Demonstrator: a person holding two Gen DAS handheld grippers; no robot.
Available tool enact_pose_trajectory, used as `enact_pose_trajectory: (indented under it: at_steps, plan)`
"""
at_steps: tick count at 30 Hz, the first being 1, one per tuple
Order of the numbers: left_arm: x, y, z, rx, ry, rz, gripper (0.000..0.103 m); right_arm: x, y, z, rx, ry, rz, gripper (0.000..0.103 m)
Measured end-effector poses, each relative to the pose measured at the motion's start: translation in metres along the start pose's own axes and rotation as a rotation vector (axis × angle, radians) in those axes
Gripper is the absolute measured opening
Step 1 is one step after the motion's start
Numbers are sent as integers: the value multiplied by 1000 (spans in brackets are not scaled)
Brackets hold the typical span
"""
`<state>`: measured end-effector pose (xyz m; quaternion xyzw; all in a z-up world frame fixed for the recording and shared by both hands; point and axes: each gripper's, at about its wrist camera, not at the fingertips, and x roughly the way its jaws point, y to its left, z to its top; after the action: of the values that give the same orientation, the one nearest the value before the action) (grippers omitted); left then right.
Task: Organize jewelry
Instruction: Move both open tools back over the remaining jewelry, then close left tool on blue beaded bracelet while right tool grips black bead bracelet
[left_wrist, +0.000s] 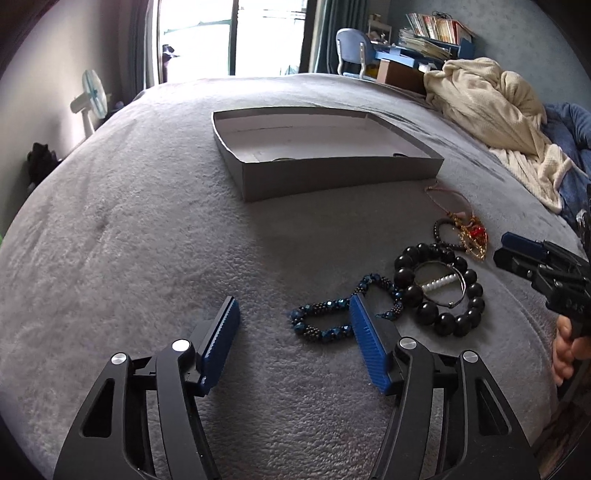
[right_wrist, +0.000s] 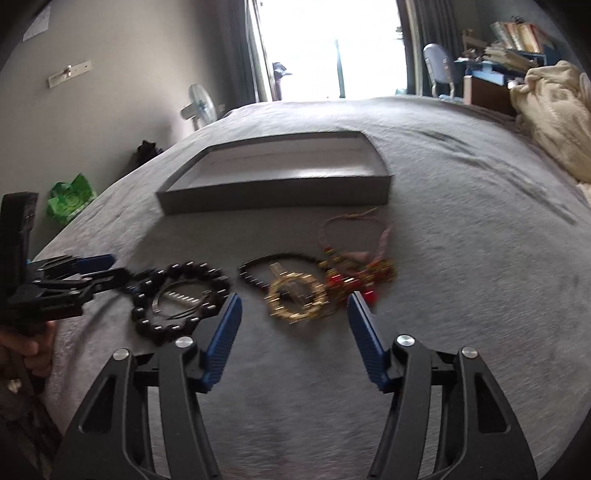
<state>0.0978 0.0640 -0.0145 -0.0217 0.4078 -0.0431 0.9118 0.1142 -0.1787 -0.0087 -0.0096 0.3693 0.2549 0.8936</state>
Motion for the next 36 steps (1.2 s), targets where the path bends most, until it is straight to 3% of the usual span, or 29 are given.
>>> enact_pose_trajectory:
  at_steps: [3,5,7,14,28,29,31,36]
  plan:
    - [0,0,-3,7,-10,1,60,8,12,-1,-3,30,28,47]
    - [-1,0,-4,5,-15,-4,59,14,18,-1,-8,54,32,34]
    - [-1,1,-5,3,-18,-9,58,18,22,0,-10,74,26,30]
    - [-3,1,-7,-3,-31,-19,58,14,16,5,58,51,52,29]
    - [-3,-3,-6,19,-28,-23,53,46,38,14,23,162,94,29]
    - [-3,-3,-6,20,-29,-23,53,47,38,14,27,161,102,29]
    - [-3,-3,-6,19,-28,-24,53,44,36,13,38,138,116,18]
    - [2,-3,-3,22,-12,-31,53,26,22,7,93,61,135,16]
